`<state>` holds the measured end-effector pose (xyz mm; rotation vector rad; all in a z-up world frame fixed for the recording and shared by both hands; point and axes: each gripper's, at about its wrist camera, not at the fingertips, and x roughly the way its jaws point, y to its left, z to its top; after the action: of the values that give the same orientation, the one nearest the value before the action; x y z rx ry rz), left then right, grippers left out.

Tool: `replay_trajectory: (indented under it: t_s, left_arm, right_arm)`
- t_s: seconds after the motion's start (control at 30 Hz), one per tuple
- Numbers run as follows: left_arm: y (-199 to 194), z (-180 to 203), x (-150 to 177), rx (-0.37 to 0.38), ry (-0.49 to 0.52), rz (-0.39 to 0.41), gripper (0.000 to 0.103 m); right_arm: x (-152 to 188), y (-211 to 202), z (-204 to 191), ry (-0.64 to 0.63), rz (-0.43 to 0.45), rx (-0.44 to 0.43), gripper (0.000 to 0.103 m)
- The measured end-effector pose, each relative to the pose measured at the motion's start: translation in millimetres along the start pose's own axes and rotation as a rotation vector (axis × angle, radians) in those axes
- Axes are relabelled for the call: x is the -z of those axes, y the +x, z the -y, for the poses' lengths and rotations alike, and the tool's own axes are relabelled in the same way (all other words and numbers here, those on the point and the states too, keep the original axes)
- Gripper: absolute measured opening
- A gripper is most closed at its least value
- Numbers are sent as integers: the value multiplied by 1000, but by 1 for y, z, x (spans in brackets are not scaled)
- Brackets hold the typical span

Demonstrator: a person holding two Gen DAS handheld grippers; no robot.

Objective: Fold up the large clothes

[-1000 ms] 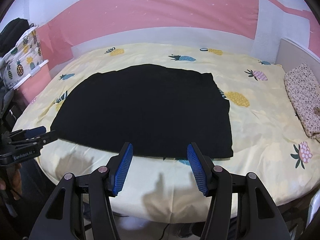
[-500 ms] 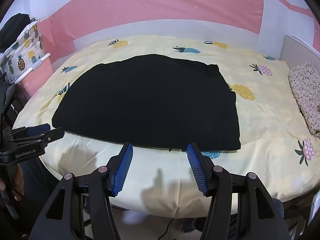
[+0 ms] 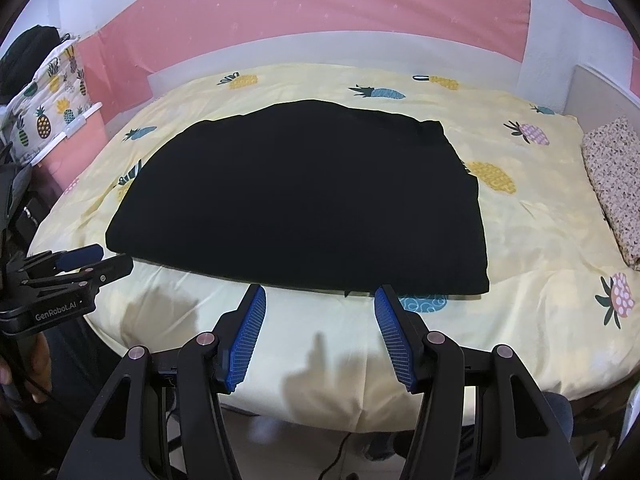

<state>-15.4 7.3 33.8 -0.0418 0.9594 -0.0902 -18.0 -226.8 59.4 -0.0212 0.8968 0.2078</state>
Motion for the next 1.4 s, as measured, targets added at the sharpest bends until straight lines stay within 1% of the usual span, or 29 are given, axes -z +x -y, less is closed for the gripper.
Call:
replay_trajectory:
  t_s: [1.4]
  left_arm:
    - [-2,3,0,-5,-1,-2,64]
  right_arm:
    - [1,2,-9,3,-11,-9,57]
